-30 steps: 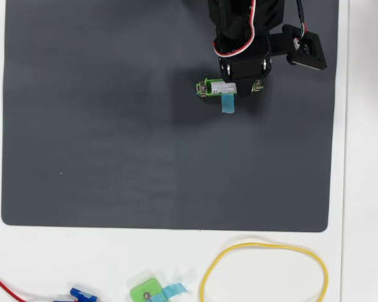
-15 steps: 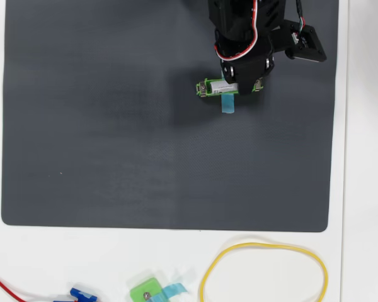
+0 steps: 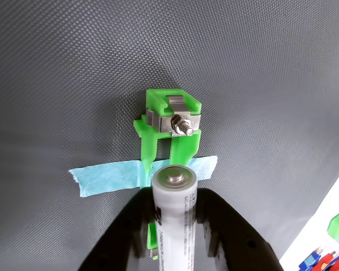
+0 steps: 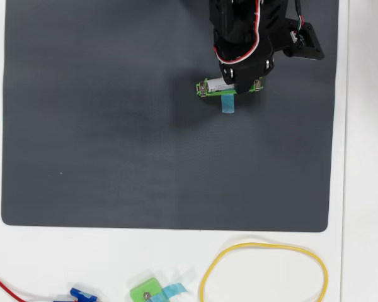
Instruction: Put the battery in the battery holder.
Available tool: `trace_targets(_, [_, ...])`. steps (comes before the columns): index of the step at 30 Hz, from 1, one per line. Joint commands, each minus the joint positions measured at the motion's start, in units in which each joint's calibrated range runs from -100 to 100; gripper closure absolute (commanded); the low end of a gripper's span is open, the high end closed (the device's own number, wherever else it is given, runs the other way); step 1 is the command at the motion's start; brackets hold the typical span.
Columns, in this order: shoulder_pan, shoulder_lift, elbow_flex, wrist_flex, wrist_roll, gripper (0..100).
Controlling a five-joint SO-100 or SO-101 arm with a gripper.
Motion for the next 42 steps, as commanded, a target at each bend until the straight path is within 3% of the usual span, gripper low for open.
trace_targets(1, [1.04, -0.09, -3.18, 0.88, 0.22, 100])
trace_targets(15, [1.04, 8.69, -9.61, 6.12, -0.1, 100])
trace_targets(42, [3.22, 3.15, -8.91, 6.21, -1.45, 100])
